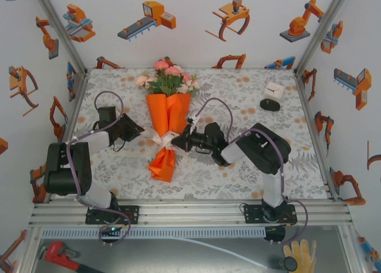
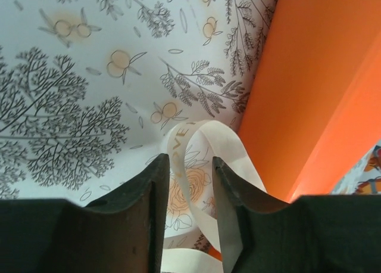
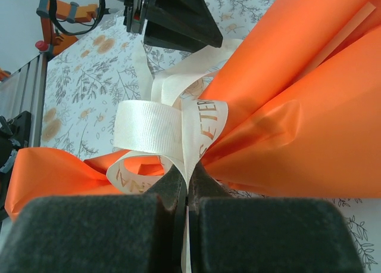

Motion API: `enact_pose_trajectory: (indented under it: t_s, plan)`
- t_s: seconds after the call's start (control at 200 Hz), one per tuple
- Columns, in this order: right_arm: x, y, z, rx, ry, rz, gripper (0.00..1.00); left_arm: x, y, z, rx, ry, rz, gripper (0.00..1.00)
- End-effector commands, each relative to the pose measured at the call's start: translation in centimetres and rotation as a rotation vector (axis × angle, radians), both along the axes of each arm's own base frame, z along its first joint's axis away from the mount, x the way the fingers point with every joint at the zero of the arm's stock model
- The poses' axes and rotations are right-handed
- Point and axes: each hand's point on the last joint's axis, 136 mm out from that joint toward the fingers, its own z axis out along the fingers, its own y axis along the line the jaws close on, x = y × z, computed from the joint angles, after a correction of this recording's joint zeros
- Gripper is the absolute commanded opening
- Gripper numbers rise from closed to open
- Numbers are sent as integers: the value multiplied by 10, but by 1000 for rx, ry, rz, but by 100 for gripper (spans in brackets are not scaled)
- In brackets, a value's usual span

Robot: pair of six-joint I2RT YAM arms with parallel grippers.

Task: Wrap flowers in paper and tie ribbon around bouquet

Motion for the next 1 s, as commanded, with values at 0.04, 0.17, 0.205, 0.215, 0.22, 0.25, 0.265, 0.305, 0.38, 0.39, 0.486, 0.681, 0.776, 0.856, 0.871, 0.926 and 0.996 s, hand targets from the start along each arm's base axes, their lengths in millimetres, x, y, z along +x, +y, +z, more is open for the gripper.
enact_pose_trajectory:
  t_s: [0.04, 0.17, 0.205, 0.215, 0.22, 0.25, 0.265, 0.305, 0.38, 0.39, 0.486, 0.681, 0.776, 0.856, 0.871, 0.926, 0.996]
  plan:
    - [6, 4, 27, 41, -69, 0, 0, -6, 3, -16, 100, 82, -41, 36]
    - [7, 4, 28, 34, -72, 2, 0, -3, 6, -23, 138, 115, -50, 33]
    - [7, 4, 27, 29, -71, 0, 0, -3, 6, -24, 140, 117, -53, 30]
    - [8, 4, 27, 27, -72, -3, 0, -2, 5, -23, 141, 116, -54, 28]
    - [8, 4, 27, 27, -72, -3, 0, -2, 5, -24, 141, 117, -55, 27]
    - [8, 3, 27, 21, -73, -10, 0, -2, 5, -23, 142, 119, -55, 22]
    - [9, 3, 27, 19, -73, -13, 0, -2, 6, -23, 146, 117, -52, 18]
    - [10, 1, 26, 7, -76, -24, 0, -3, 10, -22, 164, 119, -38, 8]
    - [12, -2, 20, -42, -73, -42, 0, -6, 25, -17, 229, 119, 20, 0]
    - [11, -2, 19, -51, -73, -41, 0, -7, 28, -15, 239, 118, 30, 0]
    - [12, -9, 13, -126, -99, -60, 0, -14, 45, -5, 314, 110, 88, 0]
    - [17, -29, -8, -330, -135, -106, 0, -19, 53, 1, 339, 104, 119, 0]
    - [16, -33, -22, -446, -120, -82, 0, -20, 55, 2, 341, 102, 133, 0]
    - [17, -40, -30, -549, -107, -72, 0, -21, 58, 3, 348, 101, 142, 0]
    - [18, -41, -30, -562, -109, -76, 0, -21, 58, 3, 349, 101, 144, 0]
    - [20, -46, -30, -593, -114, -91, 0, -22, 60, 4, 355, 99, 147, 0]
    - [21, -48, -27, -602, -122, -99, 0, -22, 62, 5, 359, 98, 154, 0]
